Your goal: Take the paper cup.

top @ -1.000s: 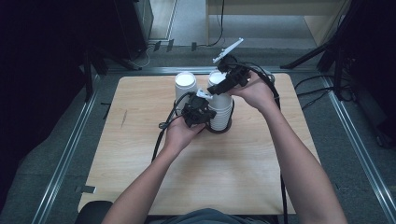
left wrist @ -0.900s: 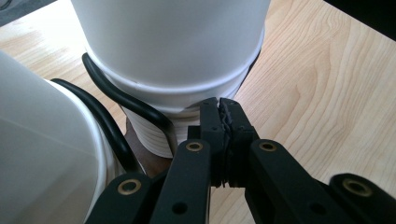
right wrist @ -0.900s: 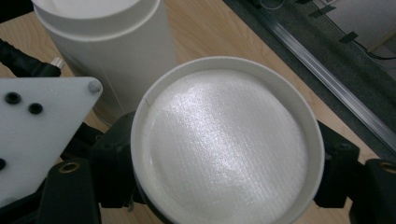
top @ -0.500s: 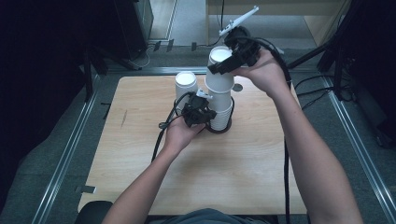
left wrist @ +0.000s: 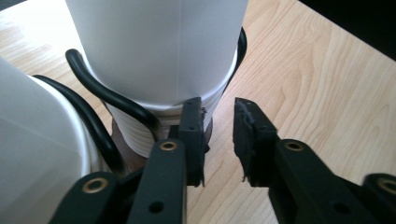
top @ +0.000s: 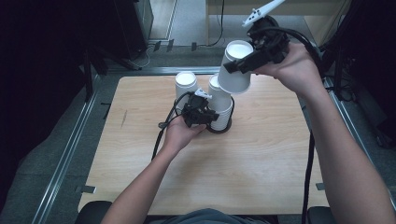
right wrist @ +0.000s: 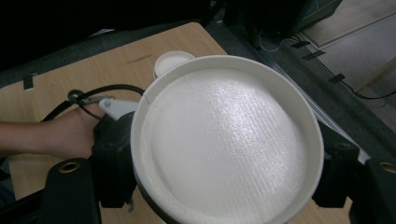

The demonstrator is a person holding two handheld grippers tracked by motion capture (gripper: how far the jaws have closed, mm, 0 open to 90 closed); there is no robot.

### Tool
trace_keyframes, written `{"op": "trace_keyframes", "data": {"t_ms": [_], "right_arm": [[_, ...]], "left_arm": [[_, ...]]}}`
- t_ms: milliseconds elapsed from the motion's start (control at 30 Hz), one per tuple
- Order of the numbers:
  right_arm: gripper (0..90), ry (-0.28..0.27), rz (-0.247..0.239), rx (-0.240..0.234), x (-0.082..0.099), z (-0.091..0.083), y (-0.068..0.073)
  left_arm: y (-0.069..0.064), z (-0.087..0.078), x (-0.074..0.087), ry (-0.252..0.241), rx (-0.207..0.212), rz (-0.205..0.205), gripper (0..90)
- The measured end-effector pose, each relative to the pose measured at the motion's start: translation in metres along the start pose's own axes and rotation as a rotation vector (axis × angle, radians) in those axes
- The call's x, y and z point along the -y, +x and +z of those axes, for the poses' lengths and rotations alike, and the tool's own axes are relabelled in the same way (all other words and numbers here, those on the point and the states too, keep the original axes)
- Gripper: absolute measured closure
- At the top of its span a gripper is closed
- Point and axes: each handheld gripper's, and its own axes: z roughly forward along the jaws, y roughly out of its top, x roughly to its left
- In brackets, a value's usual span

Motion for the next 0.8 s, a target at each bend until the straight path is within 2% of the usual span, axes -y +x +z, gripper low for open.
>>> {"op": "trace_keyframes", "data": {"t_ms": [67,100,167,233,300,333,400,433,500,533,600,633,700,800], "right_arm": [[24.8,-0.006,0.005,-0.004,0.008,-0.004,0.001],[24.8,-0.009,0.013,-0.013,0.018,-0.008,0.002],[24.7,-0.007,0.016,-0.013,0.022,-0.009,0.003],[24.5,-0.002,0.011,-0.021,0.038,-0.011,0.006],[24.4,0.001,0.010,-0.019,0.042,-0.010,0.007],[24.5,0.011,0.026,-0.031,0.053,-0.008,0.009],[24.5,0.011,0.029,-0.032,0.057,-0.008,0.009],[24.4,0.012,0.036,-0.038,0.069,-0.006,0.011],[24.4,0.012,0.033,-0.042,0.072,-0.005,0.012],[24.3,0.013,0.026,-0.044,0.082,-0.002,0.016],[24.3,0.020,0.025,-0.047,0.089,0.000,0.018],[24.3,0.020,0.025,-0.047,0.089,0.000,0.018],[24.2,0.010,0.019,-0.060,0.100,0.002,0.020],[24.2,0.012,0.014,-0.072,0.111,0.007,0.022]], "left_arm": [[0.000,-0.002,0.000,-0.014,0.016,0.002,67.9],[-0.001,-0.002,-0.001,-0.015,0.020,0.009,63.7],[-0.002,-0.004,0.000,-0.013,0.032,0.021,62.0],[-0.004,-0.006,0.000,-0.008,0.053,0.027,54.3],[-0.004,-0.008,0.001,-0.006,0.063,0.027,52.6],[-0.005,-0.009,0.000,-0.008,0.071,0.030,48.4],[-0.007,-0.012,0.001,-0.015,0.073,0.046,46.6],[-0.008,-0.014,0.001,-0.017,0.085,0.049,43.5],[-0.010,-0.016,0.003,-0.016,0.101,0.065,41.8],[-0.012,-0.019,0.004,-0.014,0.117,0.078,40.2],[-0.013,-0.022,0.007,-0.012,0.145,0.080,40.0],[-0.013,-0.022,0.007,-0.012,0.145,0.080,39.0],[-0.013,-0.026,0.012,-0.025,0.156,0.097,36.8],[-0.011,-0.028,0.015,-0.036,0.184,0.097,34.9]]}}
